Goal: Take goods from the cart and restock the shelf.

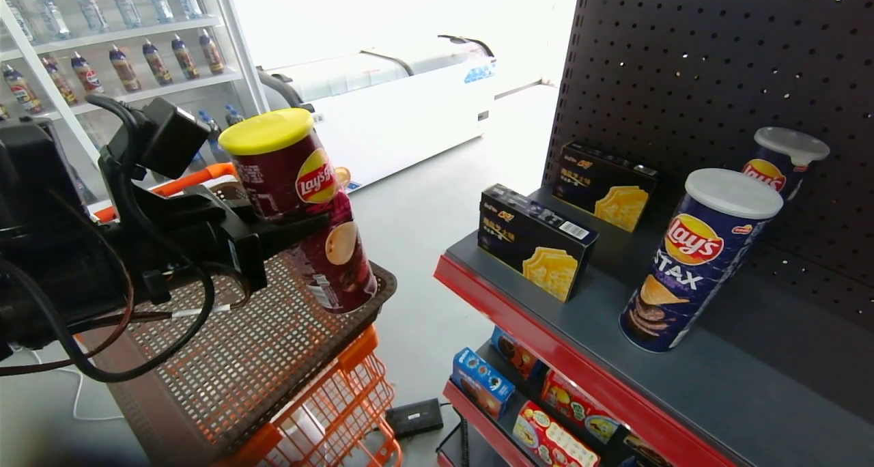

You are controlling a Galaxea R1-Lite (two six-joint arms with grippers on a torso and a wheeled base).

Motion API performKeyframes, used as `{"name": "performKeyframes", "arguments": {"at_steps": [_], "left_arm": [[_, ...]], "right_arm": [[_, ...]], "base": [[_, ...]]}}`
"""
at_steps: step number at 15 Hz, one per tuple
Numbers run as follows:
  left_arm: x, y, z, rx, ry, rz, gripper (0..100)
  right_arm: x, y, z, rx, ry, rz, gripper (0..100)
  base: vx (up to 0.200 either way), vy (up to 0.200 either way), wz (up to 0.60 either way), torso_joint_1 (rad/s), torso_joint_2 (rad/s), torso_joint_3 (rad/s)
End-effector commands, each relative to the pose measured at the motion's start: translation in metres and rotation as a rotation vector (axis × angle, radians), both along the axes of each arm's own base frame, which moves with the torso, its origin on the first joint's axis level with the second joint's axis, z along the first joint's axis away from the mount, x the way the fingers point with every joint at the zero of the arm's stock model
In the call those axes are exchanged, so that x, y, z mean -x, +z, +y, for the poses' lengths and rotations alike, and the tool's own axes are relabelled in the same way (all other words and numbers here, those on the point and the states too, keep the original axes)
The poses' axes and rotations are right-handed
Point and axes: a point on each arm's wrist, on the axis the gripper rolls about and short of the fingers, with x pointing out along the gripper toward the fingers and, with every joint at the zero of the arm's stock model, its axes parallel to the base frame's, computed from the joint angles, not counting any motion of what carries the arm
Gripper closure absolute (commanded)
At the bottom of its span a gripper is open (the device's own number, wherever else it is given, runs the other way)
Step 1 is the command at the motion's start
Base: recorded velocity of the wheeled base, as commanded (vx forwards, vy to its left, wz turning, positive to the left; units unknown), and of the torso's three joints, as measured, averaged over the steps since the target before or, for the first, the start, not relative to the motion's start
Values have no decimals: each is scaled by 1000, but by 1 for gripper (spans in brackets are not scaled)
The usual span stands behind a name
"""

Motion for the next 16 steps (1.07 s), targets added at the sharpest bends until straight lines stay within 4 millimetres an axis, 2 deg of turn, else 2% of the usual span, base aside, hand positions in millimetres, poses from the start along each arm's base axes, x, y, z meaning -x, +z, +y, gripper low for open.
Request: {"name": "performKeyframes", "arguments": {"at_steps": [1, 4, 8, 11, 16], "left_arm": [[14, 10, -5, 10, -30, -35, 100], [27, 15, -7, 8, -54, -42, 100], [58, 19, -6, -19, -100, 25, 100], [62, 20, -8, -21, -114, 26, 100], [71, 15, -26, -28, -226, 44, 100]], "right_arm": [[0, 0, 0, 0, 0, 0, 0], [0, 0, 0, 0, 0, 0, 0], [0, 0, 0, 2, 0, 0, 0], [0, 0, 0, 2, 0, 0, 0], [0, 0, 0, 2, 0, 0, 0]], "base": [[0, 0, 0, 0, 0, 0], [0, 0, 0, 0, 0, 0], [0, 0, 0, 0, 0, 0], [0, 0, 0, 0, 0, 0], [0, 0, 0, 0, 0, 0]]}}
